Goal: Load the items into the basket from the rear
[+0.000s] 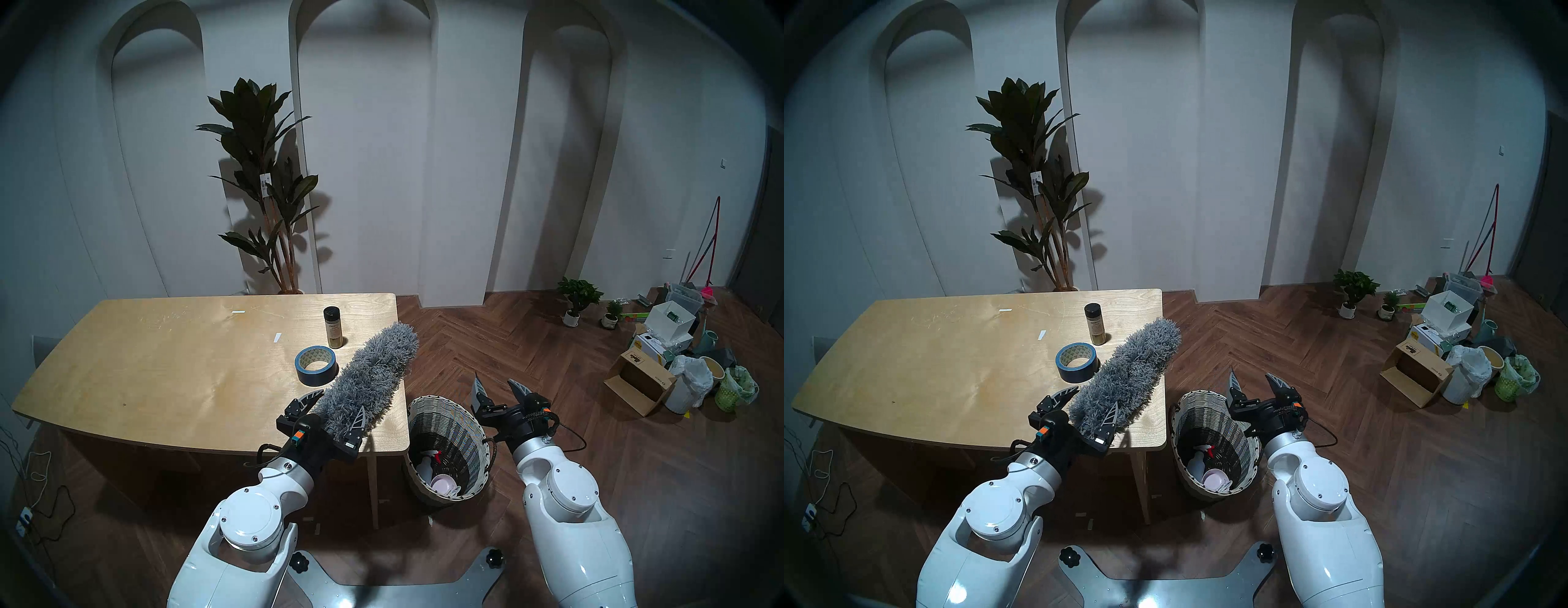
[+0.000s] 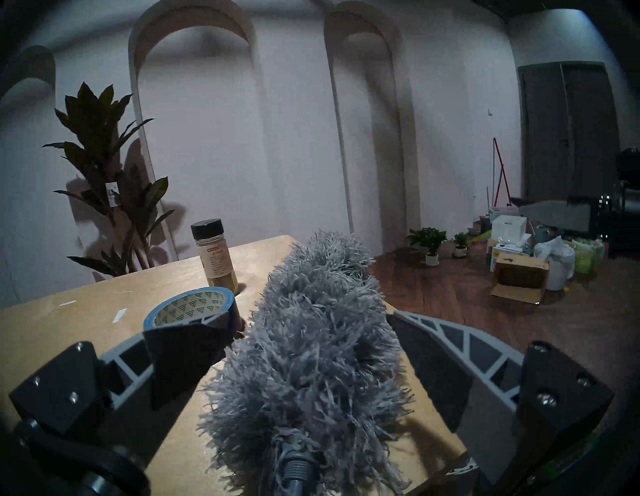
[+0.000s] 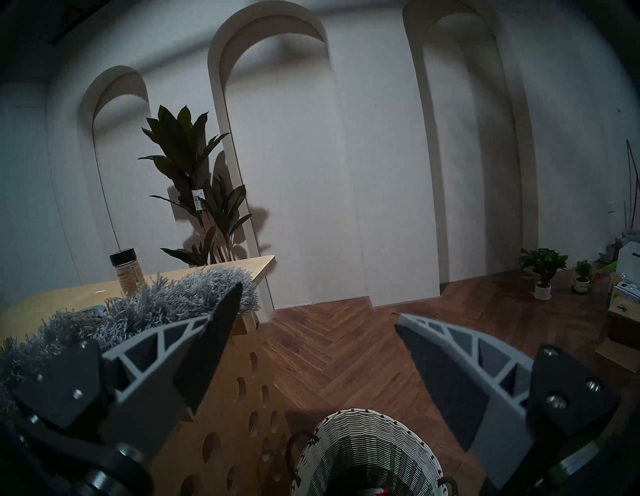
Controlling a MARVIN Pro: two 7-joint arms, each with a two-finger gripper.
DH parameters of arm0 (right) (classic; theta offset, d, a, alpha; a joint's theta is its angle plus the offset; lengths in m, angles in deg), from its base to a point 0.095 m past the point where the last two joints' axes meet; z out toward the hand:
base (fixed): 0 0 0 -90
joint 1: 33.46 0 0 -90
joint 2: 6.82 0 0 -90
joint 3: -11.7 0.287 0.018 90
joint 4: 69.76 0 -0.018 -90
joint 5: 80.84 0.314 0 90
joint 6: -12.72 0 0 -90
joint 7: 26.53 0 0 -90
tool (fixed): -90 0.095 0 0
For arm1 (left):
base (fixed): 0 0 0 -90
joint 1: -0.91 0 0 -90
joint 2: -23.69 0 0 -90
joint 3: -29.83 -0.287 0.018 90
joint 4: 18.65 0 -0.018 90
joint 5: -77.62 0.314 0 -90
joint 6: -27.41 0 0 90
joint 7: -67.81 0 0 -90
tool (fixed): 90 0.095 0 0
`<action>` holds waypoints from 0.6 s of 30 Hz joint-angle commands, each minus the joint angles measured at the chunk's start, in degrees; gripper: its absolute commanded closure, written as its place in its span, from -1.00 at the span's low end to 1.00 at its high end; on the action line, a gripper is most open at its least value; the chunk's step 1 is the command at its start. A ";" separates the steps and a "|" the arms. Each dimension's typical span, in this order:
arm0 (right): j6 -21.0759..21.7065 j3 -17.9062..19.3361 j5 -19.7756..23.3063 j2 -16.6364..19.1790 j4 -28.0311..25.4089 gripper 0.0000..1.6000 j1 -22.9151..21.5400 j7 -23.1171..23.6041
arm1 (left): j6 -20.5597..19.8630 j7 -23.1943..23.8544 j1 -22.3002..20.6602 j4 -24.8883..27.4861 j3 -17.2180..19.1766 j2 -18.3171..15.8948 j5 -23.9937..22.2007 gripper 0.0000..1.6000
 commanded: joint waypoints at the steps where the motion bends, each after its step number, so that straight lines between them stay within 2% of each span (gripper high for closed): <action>1: -0.51 2.61 3.01 0.21 -0.54 -1.00 -2.08 0.80 | -1.10 -0.16 -5.52 -0.65 -0.69 0.65 2.61 -1.00; 2: -0.53 2.86 3.22 0.28 -0.44 -1.00 -2.18 0.87 | -1.59 -0.45 -7.17 -1.87 -1.29 0.47 2.64 -1.00; 6: -0.60 3.82 4.37 0.38 -0.01 -1.00 -2.29 1.25 | -3.55 -1.03 -9.31 -3.34 -2.00 0.70 4.74 -1.00; 9: -0.69 4.37 4.95 0.46 0.05 -1.00 -2.07 1.45 | -4.80 0.26 -10.81 -4.45 -2.51 0.29 4.65 -1.00; 18: -0.46 5.81 6.95 -0.17 -0.70 -1.00 -1.28 1.35 | -7.09 1.70 -13.03 -7.33 -4.48 0.62 5.86 -1.00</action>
